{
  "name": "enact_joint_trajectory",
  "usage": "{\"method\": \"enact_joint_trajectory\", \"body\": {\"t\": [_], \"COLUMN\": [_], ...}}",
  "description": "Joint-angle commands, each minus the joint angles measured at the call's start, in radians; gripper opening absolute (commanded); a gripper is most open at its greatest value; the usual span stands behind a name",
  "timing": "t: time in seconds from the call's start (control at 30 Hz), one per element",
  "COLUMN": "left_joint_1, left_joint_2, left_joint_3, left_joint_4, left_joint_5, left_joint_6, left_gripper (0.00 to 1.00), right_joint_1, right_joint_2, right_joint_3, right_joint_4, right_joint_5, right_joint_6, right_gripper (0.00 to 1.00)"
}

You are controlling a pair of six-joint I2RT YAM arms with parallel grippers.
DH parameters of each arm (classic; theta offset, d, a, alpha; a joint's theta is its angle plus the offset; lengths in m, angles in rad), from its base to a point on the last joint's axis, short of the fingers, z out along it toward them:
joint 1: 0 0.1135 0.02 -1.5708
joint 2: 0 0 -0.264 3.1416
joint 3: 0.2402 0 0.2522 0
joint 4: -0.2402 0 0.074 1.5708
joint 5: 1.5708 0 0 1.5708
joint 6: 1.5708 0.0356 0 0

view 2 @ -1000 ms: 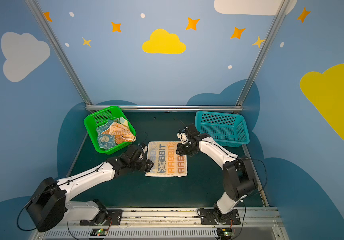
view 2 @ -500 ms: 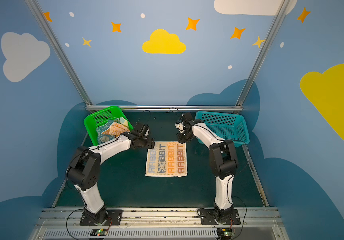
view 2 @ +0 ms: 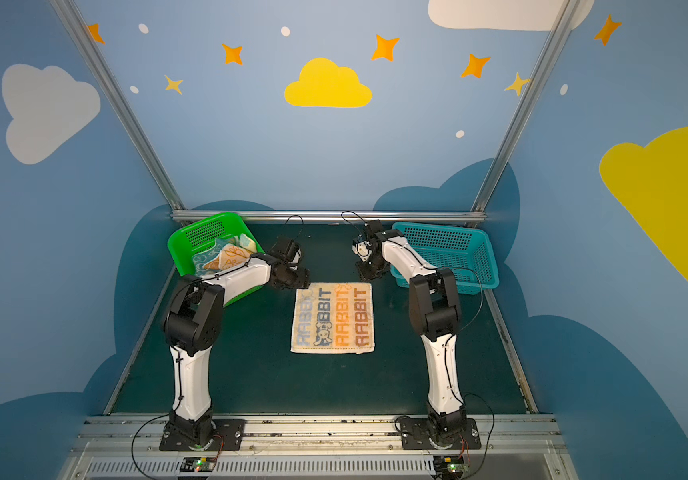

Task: Fold and stack the towels
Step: 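Lower both grippers to the towel's far corners and grasp them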

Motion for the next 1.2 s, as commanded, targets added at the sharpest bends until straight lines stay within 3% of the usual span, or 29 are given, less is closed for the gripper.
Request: {"method": "enact_joint_trajectory", "body": {"t": [0.0, 0.77, 1.0, 1.17], "left_joint_1": [0.000, -0.001, -0.008, -0.013], "left_joint_2": [0.023, 0.105, 0.126, 0.143], "left_joint_3": [0.021, 0.063, 0.064, 0.074], "left_joint_4": [-0.033, -0.061, -0.071, -0.082], "left_joint_5": [0.046, 0.047, 0.059, 0.062], "left_joint_6": [0.037, 0.039, 0.042, 0.042], "left_gripper": [0.72, 0.54, 0.40, 0.26], "right_joint_1": [-0.007, 0.024, 0.032, 0.032], "right_joint_2": [0.017, 0.169, 0.199, 0.208], "right_joint_3": [0.022, 0.143, 0.161, 0.170], "right_joint_4": [-0.051, -0.121, -0.142, -0.151], "right_joint_5": [-0.003, 0.086, 0.090, 0.086], "right_joint_6": [-0.051, -0.107, -0.129, -0.131], "right_gripper": [0.37, 0.33, 0.24, 0.10]}}
